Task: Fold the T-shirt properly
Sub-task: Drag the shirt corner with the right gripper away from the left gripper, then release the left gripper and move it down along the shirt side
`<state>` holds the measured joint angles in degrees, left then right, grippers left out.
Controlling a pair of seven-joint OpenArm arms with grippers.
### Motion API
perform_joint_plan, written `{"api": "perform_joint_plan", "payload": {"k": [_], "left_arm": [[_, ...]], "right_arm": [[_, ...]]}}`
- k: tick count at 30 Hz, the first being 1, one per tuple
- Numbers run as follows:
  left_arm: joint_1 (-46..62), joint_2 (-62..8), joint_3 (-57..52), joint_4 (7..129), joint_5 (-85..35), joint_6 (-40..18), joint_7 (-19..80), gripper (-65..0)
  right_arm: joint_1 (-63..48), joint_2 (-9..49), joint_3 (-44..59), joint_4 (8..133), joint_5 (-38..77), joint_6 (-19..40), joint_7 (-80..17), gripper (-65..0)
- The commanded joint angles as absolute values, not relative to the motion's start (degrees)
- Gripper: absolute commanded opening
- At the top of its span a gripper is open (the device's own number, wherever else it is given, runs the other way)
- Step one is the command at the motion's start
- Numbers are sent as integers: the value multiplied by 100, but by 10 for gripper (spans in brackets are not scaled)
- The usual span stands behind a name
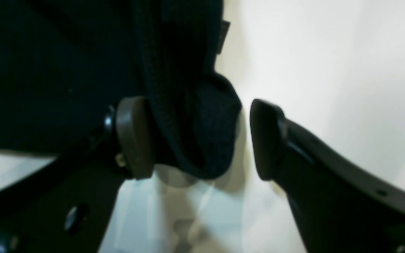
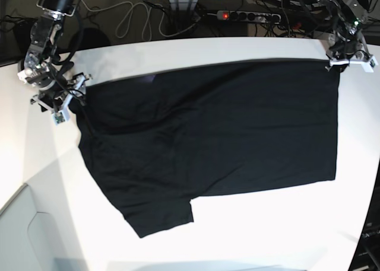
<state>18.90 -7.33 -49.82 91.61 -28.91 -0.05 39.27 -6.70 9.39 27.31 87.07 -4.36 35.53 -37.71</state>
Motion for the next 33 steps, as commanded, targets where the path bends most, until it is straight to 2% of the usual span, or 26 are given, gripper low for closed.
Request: {"api": "perform_joint_plan", "payload": {"k": [1, 7, 12, 14, 18, 25, 33], "left_arm": [[1886, -822, -4998, 9288, -2941, -4, 3864, -469], [1877, -804, -5024, 9279, -2941, -4, 3802, -451], [1877, -804, -4989, 9279, -2949, -13, 3855, -269], [1877, -804, -4989, 9279, -2949, -13, 3855, -244], [1877, -804, -4989, 9226, -2941, -13, 3802, -281], [1719, -796, -5007, 8875, -2941, -13, 3793, -430], [1719, -796, -5007, 8787, -2941, -13, 3793, -442]], "right_arm": [[-611, 1024, 2747, 8796, -418, 3662, -3732, -249], [-602, 1024, 2730, 8796, -418, 3662, -3732, -249], [-593, 1024, 2721, 8796, -418, 3662, -3732, -249], [-593, 1024, 2721, 8796, -418, 3662, -3732, -249], [-593, 1077, 2721, 8804, -418, 3662, -3732, -249], [-593, 1103, 2738, 8804, -409, 3662, -3723, -249], [-629, 1174, 2756, 8796, -409, 3662, -3723, -251]]}}
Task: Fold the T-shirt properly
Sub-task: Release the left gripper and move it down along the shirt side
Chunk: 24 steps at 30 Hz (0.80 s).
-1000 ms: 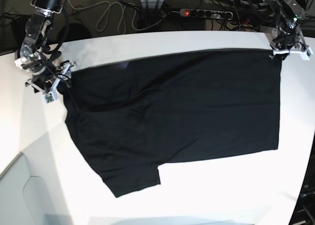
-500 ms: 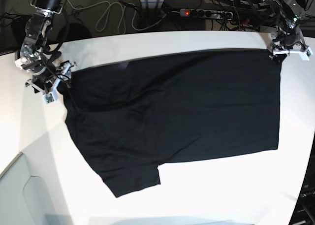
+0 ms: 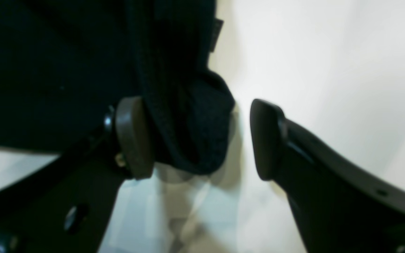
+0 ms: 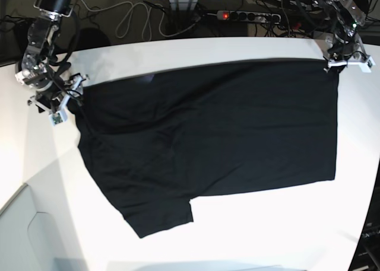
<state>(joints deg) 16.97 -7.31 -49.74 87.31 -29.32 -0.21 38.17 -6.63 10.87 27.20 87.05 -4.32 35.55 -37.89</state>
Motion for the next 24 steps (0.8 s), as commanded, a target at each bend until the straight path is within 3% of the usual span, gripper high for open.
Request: {"api": "perform_joint_plan", "payload": {"k": [1, 5, 9, 15, 18, 22, 24], "left_arm": [[1719, -796, -4998, 8787, -2941, -13, 3793, -443], [1719, -796, -4998, 8787, -2941, -13, 3793, -484], [1727, -796, -4998, 8787, -2941, -13, 3793, -650], [1763, -804, -5007, 8787, -2941, -13, 3802, -650], [1771, -804, -5033, 8796, -2941, -13, 3802, -650], [1789, -822, -5033, 8848, -2941, -13, 3811, -650], [1859, -840, -5042, 8857, -2941, -13, 3802, -650]], "right_arm": [[-629, 1174, 2756, 8796, -409, 3662, -3723, -251], [-646, 1182, 2756, 8796, -409, 3662, -3723, -253], [-655, 1165, 2756, 8831, -409, 3662, -3758, -252], [-752, 1174, 2756, 8796, -409, 3662, -3776, -271], [-919, 1182, 2721, 8831, -409, 3662, -3741, -385], [-1051, 1182, 2756, 8840, -400, 3662, -3741, -650], [-1130, 1191, 2774, 8848, -400, 3662, -3732, -642]]}}
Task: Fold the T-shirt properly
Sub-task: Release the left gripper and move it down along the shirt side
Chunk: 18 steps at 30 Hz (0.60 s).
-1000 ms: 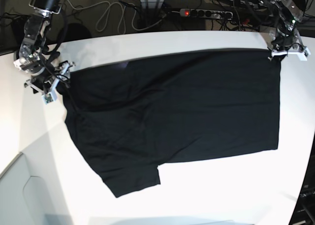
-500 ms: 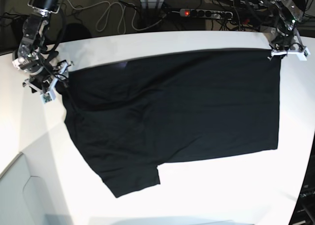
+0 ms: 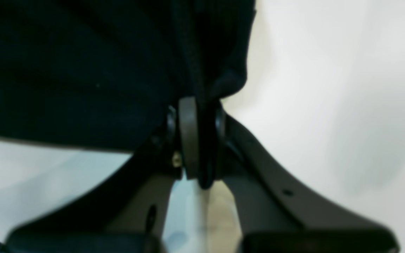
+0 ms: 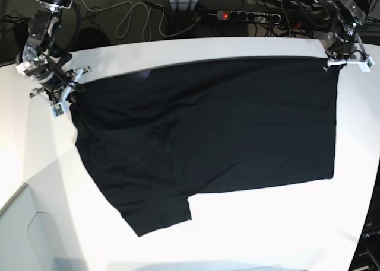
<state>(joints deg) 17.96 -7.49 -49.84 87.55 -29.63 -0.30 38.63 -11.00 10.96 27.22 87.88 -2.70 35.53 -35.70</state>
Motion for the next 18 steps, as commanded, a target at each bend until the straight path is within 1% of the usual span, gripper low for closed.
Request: {"api": "perform_joint_plan", "payload": {"k": [1, 4, 8, 11, 18], "left_arm": [[1868, -840, -5042, 8857, -2941, -13, 3802, -650], [1903, -822, -5042, 8857, -2941, -13, 3802, -650], [2035, -804, -5051, 8875, -2949, -13, 3811, -650], [2149, -752, -5042, 9130, -3143, -13, 3846, -650], [2536, -690, -5042, 9648, -3521, -13, 3802, -650]], "right_arm": [[-1182, 1253, 2862, 8901, -400, 3662, -3732, -641], [-1367, 1253, 3037, 9174, -391, 3662, -3732, -648], [-1815, 1244, 3046, 9868, -391, 3662, -3776, -648], [-2132, 1165, 3020, 10264, -391, 3662, -3776, -648], [-2492, 1103, 3046, 10440, -391, 3662, -3785, -648]]}}
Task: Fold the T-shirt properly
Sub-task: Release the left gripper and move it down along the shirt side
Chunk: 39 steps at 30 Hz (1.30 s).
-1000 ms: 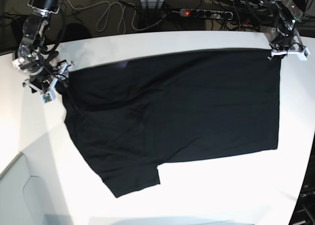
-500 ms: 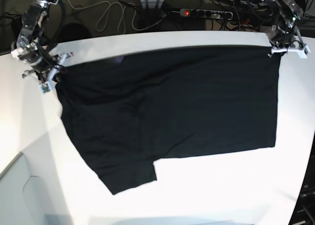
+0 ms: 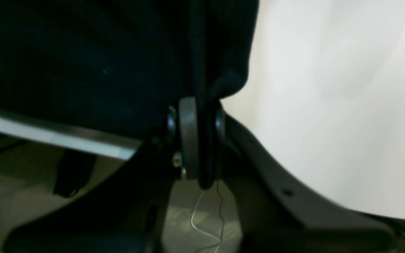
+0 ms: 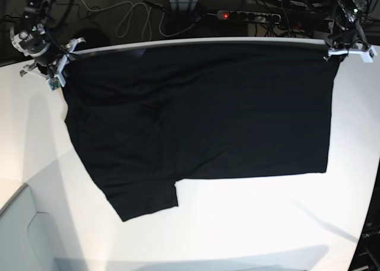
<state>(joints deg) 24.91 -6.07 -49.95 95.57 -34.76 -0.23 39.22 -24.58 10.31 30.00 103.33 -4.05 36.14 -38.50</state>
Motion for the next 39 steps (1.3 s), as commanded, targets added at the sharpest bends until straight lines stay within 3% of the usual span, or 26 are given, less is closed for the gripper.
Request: {"api": "perform_joint_plan", "payload": {"k": [1, 14, 17, 21, 25, 28, 39], "left_arm": [[2545, -690, -5042, 9631, -3530, -13, 3802, -650], [2545, -681, -5042, 9596, -3538, 31, 3864, -650], [2554, -690, -5042, 9596, -3538, 4, 3864, -644], [2554, -708, -5042, 9640, -3538, 13, 3864, -408], [2510, -725, -5042, 9666, -3547, -4, 3864, -248], [2492, -743, -5042, 9684, -3547, -4, 3855, -206], [2457, -1024, -5042, 10440, -4189, -13, 3855, -203]], "right_arm": [[-2536, 1103, 3055, 10440, -391, 3662, -3785, -648], [-2730, 1130, 3055, 10448, -409, 3662, -3785, -644], [-2712, 1121, 3055, 10448, -409, 3662, -3785, -606], [-2703, 1112, 3055, 10448, -409, 3662, -3785, -448], [-2703, 1095, 3055, 10448, -409, 3662, -3749, -281], [-2695, 1086, 3064, 10457, -400, 3644, -3732, -228], [-2545, 470, 3943, 11336, -409, 3653, -3776, -228]]}}
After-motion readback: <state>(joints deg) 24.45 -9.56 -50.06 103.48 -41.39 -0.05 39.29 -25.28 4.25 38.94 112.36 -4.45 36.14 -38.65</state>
